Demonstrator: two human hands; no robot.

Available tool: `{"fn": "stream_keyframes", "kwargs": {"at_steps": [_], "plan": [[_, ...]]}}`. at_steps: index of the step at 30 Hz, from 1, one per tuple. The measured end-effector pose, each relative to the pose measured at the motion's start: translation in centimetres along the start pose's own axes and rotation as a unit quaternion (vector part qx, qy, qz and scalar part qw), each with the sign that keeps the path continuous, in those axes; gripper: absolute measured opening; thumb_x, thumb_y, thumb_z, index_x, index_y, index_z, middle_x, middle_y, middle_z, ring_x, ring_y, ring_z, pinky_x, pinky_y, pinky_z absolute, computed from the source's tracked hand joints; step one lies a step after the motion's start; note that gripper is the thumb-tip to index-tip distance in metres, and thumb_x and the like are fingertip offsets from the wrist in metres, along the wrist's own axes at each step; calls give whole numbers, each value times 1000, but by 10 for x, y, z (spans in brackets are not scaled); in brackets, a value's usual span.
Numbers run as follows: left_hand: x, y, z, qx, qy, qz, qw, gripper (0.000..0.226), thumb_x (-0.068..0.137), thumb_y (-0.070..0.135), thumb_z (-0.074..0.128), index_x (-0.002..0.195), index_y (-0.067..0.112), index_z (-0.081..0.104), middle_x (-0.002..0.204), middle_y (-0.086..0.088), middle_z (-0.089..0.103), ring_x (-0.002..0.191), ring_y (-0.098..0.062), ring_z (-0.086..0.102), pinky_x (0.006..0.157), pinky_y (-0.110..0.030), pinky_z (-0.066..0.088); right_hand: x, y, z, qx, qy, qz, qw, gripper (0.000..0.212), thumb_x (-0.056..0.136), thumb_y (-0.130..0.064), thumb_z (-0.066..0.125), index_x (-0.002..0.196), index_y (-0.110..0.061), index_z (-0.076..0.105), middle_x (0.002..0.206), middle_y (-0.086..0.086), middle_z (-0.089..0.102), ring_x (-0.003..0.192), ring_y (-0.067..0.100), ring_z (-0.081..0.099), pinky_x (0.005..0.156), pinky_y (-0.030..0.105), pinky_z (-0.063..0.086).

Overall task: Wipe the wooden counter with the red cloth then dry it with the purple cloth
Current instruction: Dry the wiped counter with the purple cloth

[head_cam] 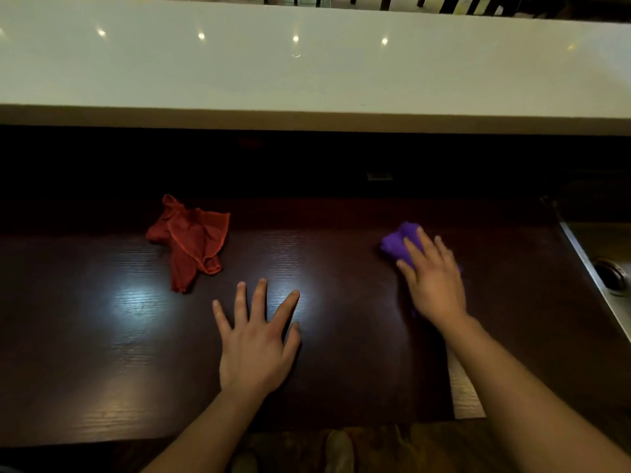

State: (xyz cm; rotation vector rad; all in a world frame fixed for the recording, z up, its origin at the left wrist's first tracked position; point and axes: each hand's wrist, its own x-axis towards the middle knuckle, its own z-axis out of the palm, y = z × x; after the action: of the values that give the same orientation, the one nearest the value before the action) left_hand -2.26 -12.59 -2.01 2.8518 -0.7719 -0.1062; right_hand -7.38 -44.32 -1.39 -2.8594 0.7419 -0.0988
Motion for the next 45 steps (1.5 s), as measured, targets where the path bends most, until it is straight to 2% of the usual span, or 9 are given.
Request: {"fn": "stream_keyframes", "kwargs": {"at_steps": [5,12,16,23,28,33,37,40,45], "plan": [[0,1,-4,3,-10,-7,1000,53,93,55,34,146,49,31,159,-11,31,150,-39,12,114,-71,7,25,-30,-3,23,2,48,999,47,96,-39,50,140,-25,47,156,6,32,143,36,24,116,51,20],[1,1,-3,16,-18,0,1000,58,89,56,38,146,45,36,156,-14,36,147,-42,20,111,-73,13,-107,-117,27,26,-57,-180,982,54,89,-50,43,141,-36,37,157,-8,29,143,30,27,119,49,17],[1,1,-3,13,-19,-8,1000,55,89,54,35,142,43,40,155,-14,37,147,-42,21,110,-74,15,-53,-105,21,17,-49,-233,971,51,92,-46,49,140,-31,43,155,-4,35,141,31,32,116,48,24],[1,-1,-1,-2,-1,-12,1000,55,88,56,36,143,51,35,155,-11,37,148,-37,18,114,-69,12,94,-120,9,21,-47,-41,998,48,93,-41,51,138,-26,46,155,1,33,141,38,25,115,47,22],[1,1,-5,-3,-9,-16,1000,56,87,56,35,142,49,40,155,-12,38,148,-37,19,113,-70,12,-3,-118,12,47,-55,-125,989,48,92,-43,48,138,-28,47,156,-4,32,142,33,29,119,47,17],[0,3,-6,6,-24,-17,1000,56,88,56,33,144,48,38,156,-13,36,149,-37,17,113,-71,12,-102,-33,11,14,-49,-181,982,52,90,-44,49,141,-34,40,157,-8,30,140,27,34,115,48,29],[0,9,-9,20,-29,-20,999,59,88,53,31,144,40,43,155,-17,36,148,-41,18,110,-75,13,-55,45,-7,-5,-3,-55,998,50,88,-33,64,136,-22,53,151,5,42,135,37,41,111,52,34],[3,13,-10,28,-33,-26,999,61,86,54,30,142,37,47,154,-19,38,146,-45,20,108,-77,15,0,84,-19,-22,10,38,999,50,94,-37,54,142,-24,45,155,6,34,140,39,31,114,51,26],[20,38,-7,5,-41,-77,996,69,82,64,22,145,40,36,156,-20,26,148,-39,8,111,-74,6,39,65,-21,19,21,136,990,46,95,-42,49,140,-31,46,157,2,31,142,38,24,116,51,19]]}}
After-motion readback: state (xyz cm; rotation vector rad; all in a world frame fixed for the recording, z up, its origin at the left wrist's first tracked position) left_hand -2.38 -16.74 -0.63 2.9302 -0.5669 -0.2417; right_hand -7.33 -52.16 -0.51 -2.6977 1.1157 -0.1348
